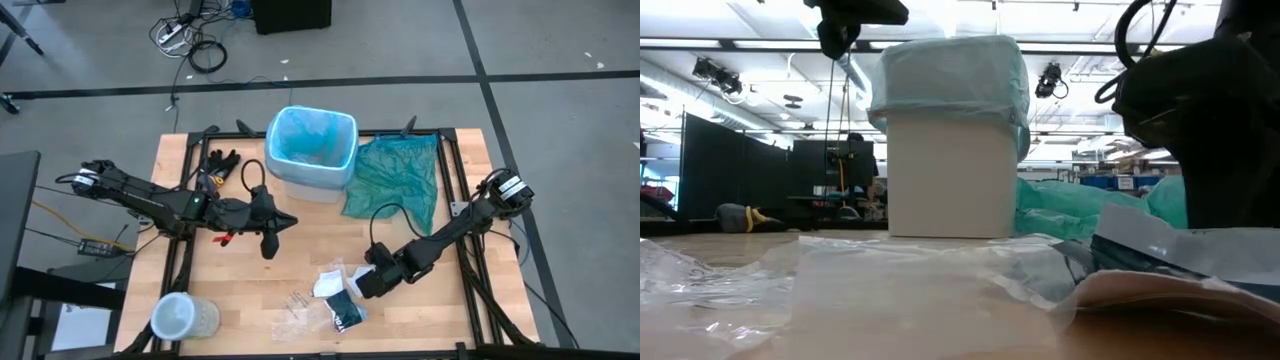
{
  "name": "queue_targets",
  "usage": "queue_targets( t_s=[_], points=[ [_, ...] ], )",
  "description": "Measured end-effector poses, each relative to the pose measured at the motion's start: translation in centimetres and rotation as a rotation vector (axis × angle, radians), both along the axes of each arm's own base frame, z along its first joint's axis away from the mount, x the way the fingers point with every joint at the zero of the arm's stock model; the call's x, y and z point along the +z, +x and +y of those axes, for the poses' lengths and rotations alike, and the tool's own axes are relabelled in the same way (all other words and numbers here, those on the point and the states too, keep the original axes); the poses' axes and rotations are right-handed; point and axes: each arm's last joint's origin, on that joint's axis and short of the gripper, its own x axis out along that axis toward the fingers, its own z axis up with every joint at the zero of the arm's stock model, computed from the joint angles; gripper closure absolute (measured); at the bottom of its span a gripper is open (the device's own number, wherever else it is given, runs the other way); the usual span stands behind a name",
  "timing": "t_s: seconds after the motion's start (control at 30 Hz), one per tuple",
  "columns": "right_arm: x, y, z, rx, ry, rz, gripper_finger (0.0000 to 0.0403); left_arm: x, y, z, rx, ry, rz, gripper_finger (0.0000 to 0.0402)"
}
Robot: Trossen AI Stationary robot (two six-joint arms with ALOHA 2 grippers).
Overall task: Place trash/remove bag and relplace
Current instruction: Put the white magazine paper into the trash bin, then put the black magazine paper into the trash bin
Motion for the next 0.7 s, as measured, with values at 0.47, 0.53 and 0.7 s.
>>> queue_targets(
  t_s=[0.47, 0.53, 0.7],
  points=[
    [0.7, 1.1, -1.6, 0.019, -0.045, -0.031, 0.0402, -1.1, 1.1, -0.5, -0.033, -0.11, 0.032, 0.0366],
    [1.4, 1.4, -1.8, 0.022, -0.066, -0.058, 0.0403, -1.9, 1.6, -0.7, -0.055, -0.121, 0.065, 0.0366],
    [3.0, 1.6, -2.7, 0.019, -0.104, -0.09, 0.0403, -3.2, 3.1, -1.1, -0.052, -0.147, 0.074, 0.0366]
  ],
)
